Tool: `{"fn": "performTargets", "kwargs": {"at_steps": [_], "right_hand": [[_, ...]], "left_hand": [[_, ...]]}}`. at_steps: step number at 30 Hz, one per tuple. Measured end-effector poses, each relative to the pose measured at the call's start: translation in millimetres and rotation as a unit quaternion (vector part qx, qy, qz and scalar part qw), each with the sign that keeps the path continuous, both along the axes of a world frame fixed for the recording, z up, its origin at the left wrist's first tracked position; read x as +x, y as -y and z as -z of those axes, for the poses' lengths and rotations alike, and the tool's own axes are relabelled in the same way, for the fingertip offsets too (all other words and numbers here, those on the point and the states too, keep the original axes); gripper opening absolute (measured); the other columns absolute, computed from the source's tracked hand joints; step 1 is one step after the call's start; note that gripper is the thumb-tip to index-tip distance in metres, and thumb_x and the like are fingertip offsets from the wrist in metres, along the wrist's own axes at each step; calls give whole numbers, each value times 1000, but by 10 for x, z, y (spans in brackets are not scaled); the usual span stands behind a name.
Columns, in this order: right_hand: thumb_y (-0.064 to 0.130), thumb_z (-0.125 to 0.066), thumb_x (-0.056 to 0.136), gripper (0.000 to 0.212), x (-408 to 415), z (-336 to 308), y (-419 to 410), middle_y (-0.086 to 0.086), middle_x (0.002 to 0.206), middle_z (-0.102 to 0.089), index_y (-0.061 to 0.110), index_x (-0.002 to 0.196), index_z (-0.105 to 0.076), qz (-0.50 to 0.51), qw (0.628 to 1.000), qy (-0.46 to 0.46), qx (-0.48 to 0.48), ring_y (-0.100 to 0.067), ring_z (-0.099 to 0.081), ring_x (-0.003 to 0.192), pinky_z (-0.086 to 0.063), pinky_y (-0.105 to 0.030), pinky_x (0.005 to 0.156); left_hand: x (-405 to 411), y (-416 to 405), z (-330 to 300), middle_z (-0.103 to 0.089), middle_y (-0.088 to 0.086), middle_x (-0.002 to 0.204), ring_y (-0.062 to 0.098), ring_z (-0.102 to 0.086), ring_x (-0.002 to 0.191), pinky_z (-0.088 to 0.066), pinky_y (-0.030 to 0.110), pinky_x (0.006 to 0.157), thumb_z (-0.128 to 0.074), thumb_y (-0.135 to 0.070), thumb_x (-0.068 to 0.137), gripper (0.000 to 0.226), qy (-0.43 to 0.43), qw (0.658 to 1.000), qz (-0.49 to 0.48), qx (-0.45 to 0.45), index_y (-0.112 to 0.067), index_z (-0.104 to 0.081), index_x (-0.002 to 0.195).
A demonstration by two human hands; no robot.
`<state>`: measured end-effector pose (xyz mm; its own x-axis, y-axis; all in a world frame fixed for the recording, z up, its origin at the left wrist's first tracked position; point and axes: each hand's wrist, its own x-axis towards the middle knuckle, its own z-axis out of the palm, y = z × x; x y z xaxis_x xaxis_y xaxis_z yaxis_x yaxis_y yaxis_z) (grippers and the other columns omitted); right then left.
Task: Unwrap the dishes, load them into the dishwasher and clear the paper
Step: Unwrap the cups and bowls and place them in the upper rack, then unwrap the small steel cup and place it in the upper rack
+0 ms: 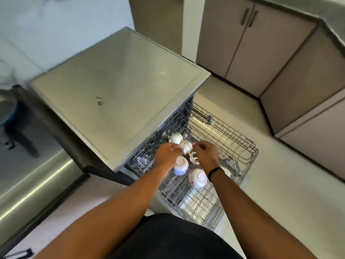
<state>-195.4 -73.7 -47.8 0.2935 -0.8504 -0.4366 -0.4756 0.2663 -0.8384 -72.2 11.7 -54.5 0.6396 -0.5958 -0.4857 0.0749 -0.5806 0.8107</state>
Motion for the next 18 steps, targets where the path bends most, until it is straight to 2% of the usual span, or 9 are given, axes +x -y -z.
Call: {"fn": "performTargets", "kwargs": {"at_steps": [2,5,7,9,11,15,18], "right_hand": [[17,-66,90,11,215,-133,-14,-3,68,-70,17,81,-72,-18,1000,6,-24,-26,-64,63,-59,-50,69],[29,-70,84,13,656,-297,-88,5,62,-65,19,76,-72,-59,996,6,-69,-22,-60,63,-60,-54,70],[28,-72,86,16,972,-415,-191,-1,64,-64,16,77,-72,-91,991,13,-93,-24,-60,65,-60,-53,70],[24,-72,91,17,1337,-600,-418,-6,67,-66,11,80,-70,-110,988,33,-107,-26,-63,67,-62,-38,66],[20,-70,94,16,1698,-719,-695,-4,64,-61,11,80,-69,-134,984,57,-98,-21,-57,63,-57,-25,54],[19,-69,94,15,2318,-779,-1300,-6,62,-58,7,85,-70,-196,974,83,-74,-21,-54,59,-60,-37,61],[17,-68,94,12,2732,-781,-1740,-7,66,-63,7,88,-72,-260,959,87,-71,-22,-58,62,-61,-39,64]], "left_hand": [[180,-99,-143,-76,11,103,20,-70,89,-58,37,83,-78,-21,85,17,27,999,-16,-15,-13,-78,99],[482,-327,-328,-77,10,99,24,-73,91,-59,45,87,-79,-29,72,14,24,994,-91,-61,-23,-78,85],[662,-471,-409,-78,6,98,24,-73,94,-59,45,88,-73,-35,70,22,23,990,-114,-76,-22,-78,87],[875,-677,-469,-78,3,98,21,-72,94,-58,41,89,-78,-27,78,17,36,982,-152,-103,-19,-80,92],[1104,-936,-523,-77,0,95,20,-72,90,-58,41,88,-79,-23,84,10,59,971,-194,-129,-20,-80,93],[1581,-1541,-593,-76,1,95,18,-71,90,-59,42,87,-75,-22,88,16,80,954,-249,-144,-15,-78,102],[1944,-2012,-603,-76,-1,87,16,-72,84,-60,43,83,-74,-27,85,17,89,942,-291,-140,-18,-78,99]]}}
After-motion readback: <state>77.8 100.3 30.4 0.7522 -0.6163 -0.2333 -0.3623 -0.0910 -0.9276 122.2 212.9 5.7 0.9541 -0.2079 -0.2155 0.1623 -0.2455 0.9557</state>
